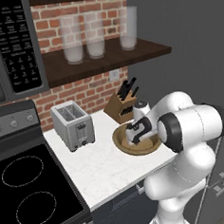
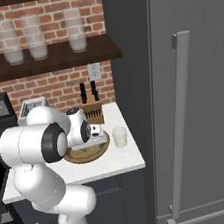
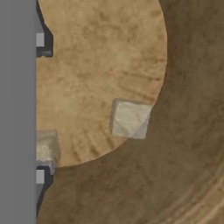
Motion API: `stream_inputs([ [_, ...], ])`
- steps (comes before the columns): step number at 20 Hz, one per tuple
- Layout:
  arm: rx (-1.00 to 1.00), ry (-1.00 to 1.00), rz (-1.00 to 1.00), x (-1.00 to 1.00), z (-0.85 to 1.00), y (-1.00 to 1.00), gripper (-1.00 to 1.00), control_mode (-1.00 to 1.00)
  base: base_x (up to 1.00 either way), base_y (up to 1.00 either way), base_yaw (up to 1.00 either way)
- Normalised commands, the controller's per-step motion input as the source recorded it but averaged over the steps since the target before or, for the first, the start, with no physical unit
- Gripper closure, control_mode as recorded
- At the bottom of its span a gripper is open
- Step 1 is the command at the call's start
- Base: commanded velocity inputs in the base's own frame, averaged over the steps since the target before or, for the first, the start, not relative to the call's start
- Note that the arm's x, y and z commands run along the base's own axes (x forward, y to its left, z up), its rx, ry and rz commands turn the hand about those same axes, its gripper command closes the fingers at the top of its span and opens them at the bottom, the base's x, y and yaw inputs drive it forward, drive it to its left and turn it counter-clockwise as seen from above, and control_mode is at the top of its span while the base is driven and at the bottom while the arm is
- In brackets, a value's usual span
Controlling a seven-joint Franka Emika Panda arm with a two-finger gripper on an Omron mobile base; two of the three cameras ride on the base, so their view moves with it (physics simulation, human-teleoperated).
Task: Grab a lemon wedge from the fridge and one ice cube from the ice bowl, and put them in the glass of lemonade.
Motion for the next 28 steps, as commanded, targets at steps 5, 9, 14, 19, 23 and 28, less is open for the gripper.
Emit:
stream_inputs([
  [5,0.00,0.00,0.06,-0.19,-0.28,0.12,-1.00,-1.00,0.00,0.00,0.00],
  [9,0.00,0.00,0.12,-0.33,0.04,0.37,-1.00,-1.00,0.00,0.00,0.00],
  [14,0.00,0.00,0.11,-0.22,0.22,0.27,-1.00,-1.00,0.00,0.00,0.00],
  [19,0.00,0.00,0.01,0.00,0.33,0.00,-1.00,-1.00,0.00,0.00,0.00],
  [23,0.00,0.00,0.00,0.00,0.35,-0.11,-1.00,-1.00,0.00,0.00,0.00],
  [28,0.05,0.00,0.00,0.03,-0.02,-0.22,-1.00,-1.00,0.00,0.00,0.00],
])
